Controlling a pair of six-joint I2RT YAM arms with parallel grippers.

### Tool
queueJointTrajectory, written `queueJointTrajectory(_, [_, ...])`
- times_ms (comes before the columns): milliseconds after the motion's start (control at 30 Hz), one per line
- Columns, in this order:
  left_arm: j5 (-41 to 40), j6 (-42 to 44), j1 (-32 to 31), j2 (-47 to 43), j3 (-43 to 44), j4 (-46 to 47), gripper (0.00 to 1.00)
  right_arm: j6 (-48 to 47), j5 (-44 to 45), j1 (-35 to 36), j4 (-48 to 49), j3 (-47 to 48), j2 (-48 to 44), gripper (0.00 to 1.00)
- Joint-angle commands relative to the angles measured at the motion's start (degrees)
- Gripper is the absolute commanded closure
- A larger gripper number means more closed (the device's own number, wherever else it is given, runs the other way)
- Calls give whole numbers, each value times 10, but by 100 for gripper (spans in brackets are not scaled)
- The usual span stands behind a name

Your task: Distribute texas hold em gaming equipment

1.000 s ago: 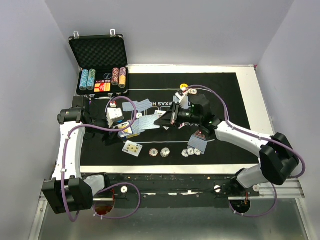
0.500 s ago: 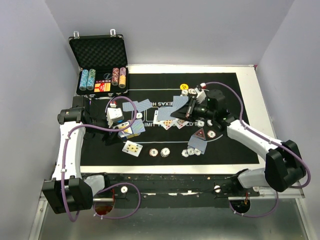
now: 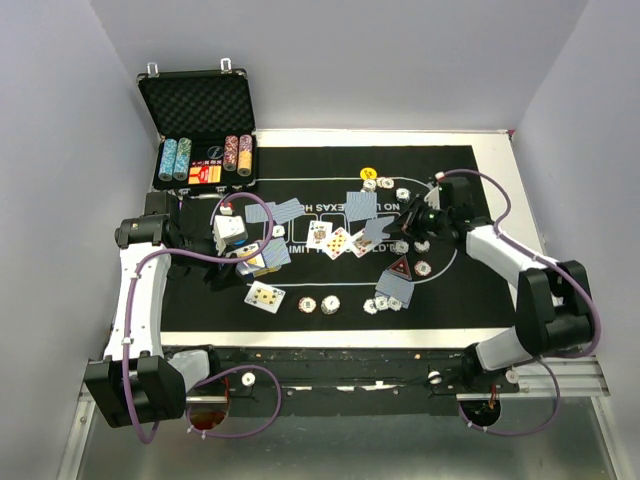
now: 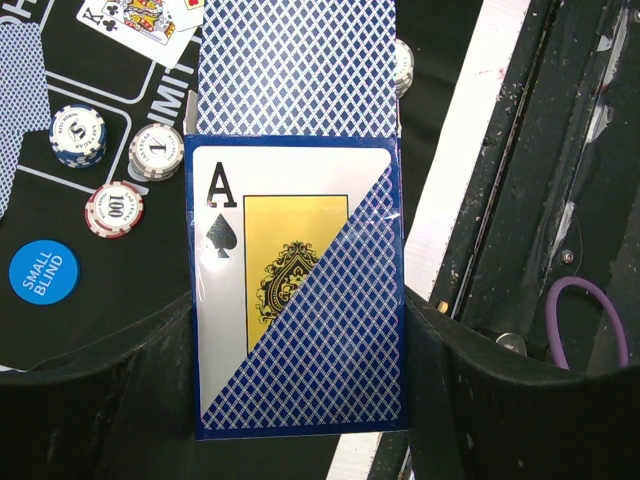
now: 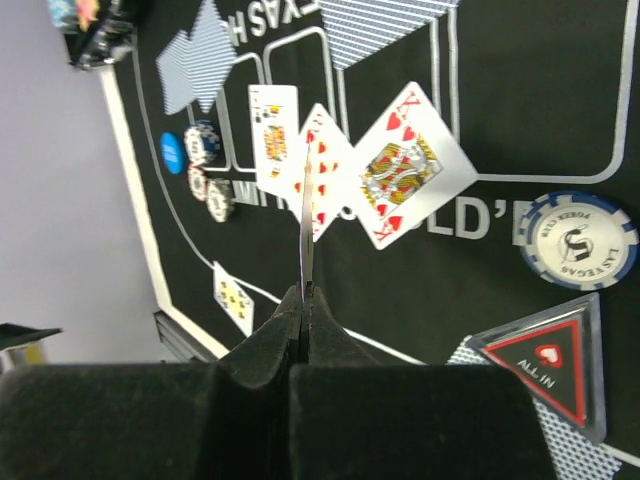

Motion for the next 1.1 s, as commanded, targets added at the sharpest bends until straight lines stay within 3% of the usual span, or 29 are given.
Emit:
queueJointTrajectory(0, [31, 9, -1, -5, 10, -158, 100, -39, -12, 0, -16, 5, 40, 99])
queueJointTrajectory(267, [33, 9, -1, -5, 10, -158, 100, -30, -72, 11, 43, -29, 83, 99])
queueJointTrajectory(733, [32, 4, -2, -10, 12, -158, 100, 34, -48, 150, 126, 43, 188, 99])
queueJointTrajectory(1067, [33, 7, -2, -7, 9, -158, 100, 75, -14, 196, 180, 46, 230, 99])
